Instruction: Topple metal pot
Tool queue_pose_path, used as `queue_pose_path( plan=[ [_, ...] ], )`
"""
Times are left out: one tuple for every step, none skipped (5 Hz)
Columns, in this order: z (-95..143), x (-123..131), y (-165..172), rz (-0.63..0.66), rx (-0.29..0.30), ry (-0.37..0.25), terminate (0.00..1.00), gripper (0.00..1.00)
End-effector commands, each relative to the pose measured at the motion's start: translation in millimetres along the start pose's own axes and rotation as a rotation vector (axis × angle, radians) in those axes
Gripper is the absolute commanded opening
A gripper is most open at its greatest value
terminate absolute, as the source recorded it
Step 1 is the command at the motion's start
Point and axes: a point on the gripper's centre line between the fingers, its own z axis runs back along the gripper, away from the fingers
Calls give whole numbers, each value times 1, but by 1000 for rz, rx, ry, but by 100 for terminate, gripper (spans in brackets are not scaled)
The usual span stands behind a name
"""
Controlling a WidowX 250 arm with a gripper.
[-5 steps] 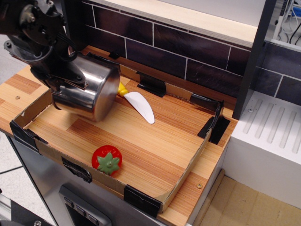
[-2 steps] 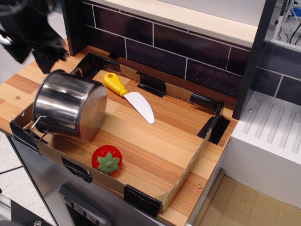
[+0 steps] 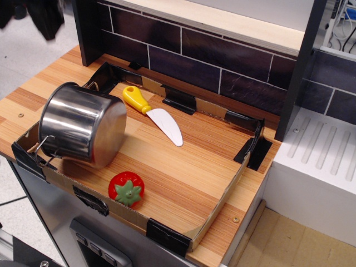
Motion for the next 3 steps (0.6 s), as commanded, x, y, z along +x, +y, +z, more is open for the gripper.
queue_pose_path(
  plan=[
    [30, 21, 9, 47, -59, -1, 0, 100],
    [30, 21, 9, 47, -59, -1, 0, 100],
    [30, 21, 9, 47, -59, -1, 100, 100]
  ],
)
